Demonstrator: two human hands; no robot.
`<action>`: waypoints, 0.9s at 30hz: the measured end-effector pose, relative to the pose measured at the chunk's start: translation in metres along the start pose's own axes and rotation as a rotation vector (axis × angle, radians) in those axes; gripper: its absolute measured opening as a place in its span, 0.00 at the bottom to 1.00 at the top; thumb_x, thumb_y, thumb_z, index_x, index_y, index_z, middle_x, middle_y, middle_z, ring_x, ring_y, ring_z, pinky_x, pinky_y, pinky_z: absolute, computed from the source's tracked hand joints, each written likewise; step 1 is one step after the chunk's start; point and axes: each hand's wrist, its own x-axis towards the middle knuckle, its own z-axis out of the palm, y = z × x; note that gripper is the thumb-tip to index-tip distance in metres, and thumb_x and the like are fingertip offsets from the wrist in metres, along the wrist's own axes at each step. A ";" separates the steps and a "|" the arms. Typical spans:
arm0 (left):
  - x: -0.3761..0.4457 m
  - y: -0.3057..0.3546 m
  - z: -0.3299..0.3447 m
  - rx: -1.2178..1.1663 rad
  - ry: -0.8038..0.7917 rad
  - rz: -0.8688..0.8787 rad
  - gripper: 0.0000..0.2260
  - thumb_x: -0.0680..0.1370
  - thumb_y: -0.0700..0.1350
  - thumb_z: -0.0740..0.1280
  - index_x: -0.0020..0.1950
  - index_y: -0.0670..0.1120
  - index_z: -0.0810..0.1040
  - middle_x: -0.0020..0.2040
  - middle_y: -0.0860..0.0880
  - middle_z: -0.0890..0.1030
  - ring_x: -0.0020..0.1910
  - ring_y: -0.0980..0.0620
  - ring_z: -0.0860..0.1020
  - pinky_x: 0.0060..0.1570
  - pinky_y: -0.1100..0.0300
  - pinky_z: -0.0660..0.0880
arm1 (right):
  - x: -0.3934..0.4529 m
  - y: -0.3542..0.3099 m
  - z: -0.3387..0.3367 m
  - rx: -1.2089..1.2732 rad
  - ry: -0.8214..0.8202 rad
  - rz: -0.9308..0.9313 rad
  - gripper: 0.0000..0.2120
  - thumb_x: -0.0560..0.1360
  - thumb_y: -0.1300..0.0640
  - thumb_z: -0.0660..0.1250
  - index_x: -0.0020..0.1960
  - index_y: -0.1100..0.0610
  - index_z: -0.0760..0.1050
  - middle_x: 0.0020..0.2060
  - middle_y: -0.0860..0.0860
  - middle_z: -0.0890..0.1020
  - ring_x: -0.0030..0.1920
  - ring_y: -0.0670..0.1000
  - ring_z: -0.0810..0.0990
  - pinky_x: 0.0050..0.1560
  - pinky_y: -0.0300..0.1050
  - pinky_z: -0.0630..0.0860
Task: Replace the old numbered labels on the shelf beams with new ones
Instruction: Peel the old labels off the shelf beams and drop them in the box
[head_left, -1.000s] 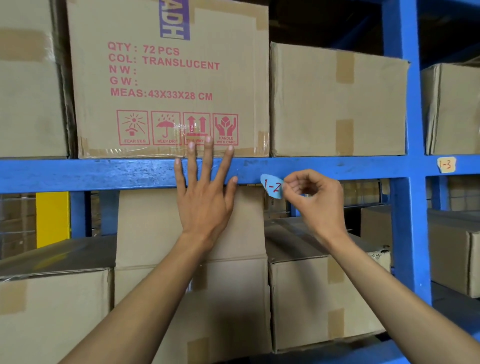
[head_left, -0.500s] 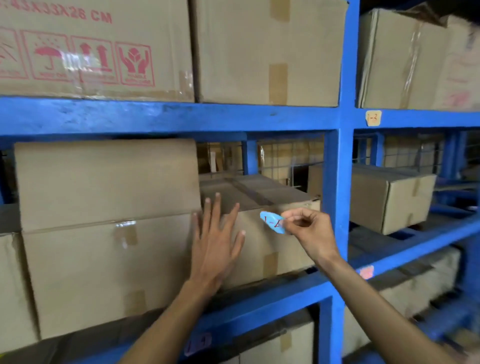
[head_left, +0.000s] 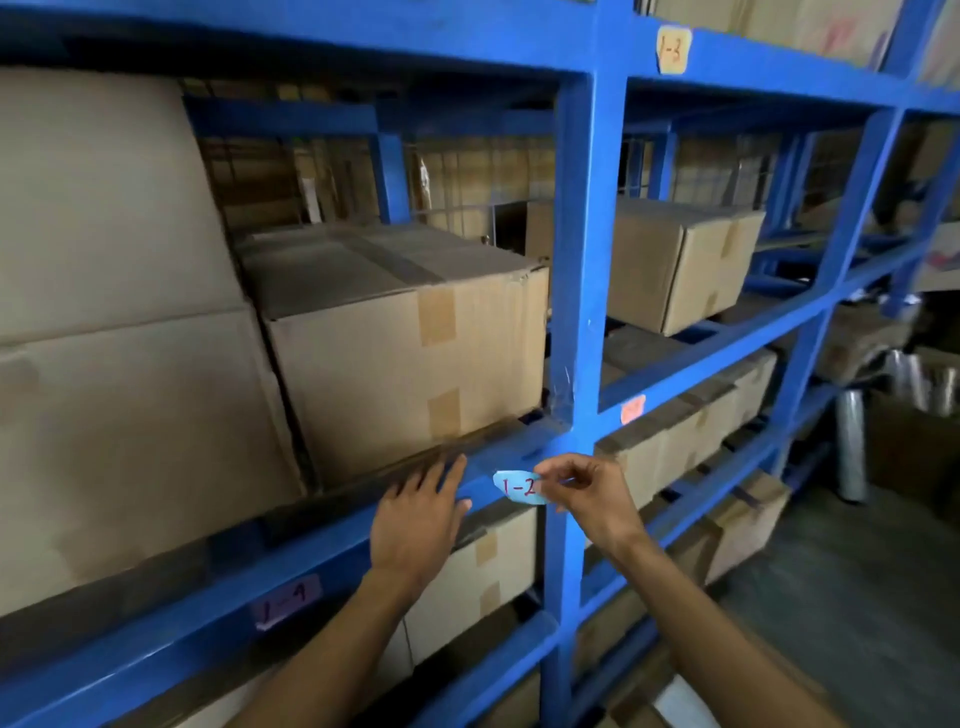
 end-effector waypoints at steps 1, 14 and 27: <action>0.000 0.000 0.001 0.004 0.035 0.004 0.25 0.83 0.57 0.52 0.79 0.51 0.57 0.76 0.50 0.69 0.69 0.48 0.73 0.63 0.52 0.72 | -0.001 0.005 -0.001 -0.013 0.000 0.010 0.10 0.70 0.74 0.71 0.40 0.60 0.82 0.37 0.57 0.83 0.31 0.42 0.79 0.30 0.32 0.74; -0.019 0.022 0.032 -0.144 0.264 0.092 0.27 0.77 0.49 0.64 0.76 0.48 0.66 0.77 0.44 0.67 0.77 0.43 0.64 0.75 0.42 0.57 | -0.035 0.083 -0.014 -0.018 0.186 0.228 0.08 0.69 0.70 0.75 0.46 0.60 0.83 0.36 0.58 0.84 0.34 0.50 0.81 0.33 0.41 0.79; -0.023 0.097 0.211 -0.426 -0.401 0.119 0.29 0.80 0.55 0.60 0.79 0.50 0.57 0.80 0.45 0.58 0.80 0.44 0.54 0.76 0.44 0.54 | -0.090 0.218 -0.101 -0.173 0.475 0.486 0.08 0.69 0.72 0.74 0.48 0.67 0.82 0.42 0.62 0.85 0.41 0.54 0.83 0.42 0.41 0.81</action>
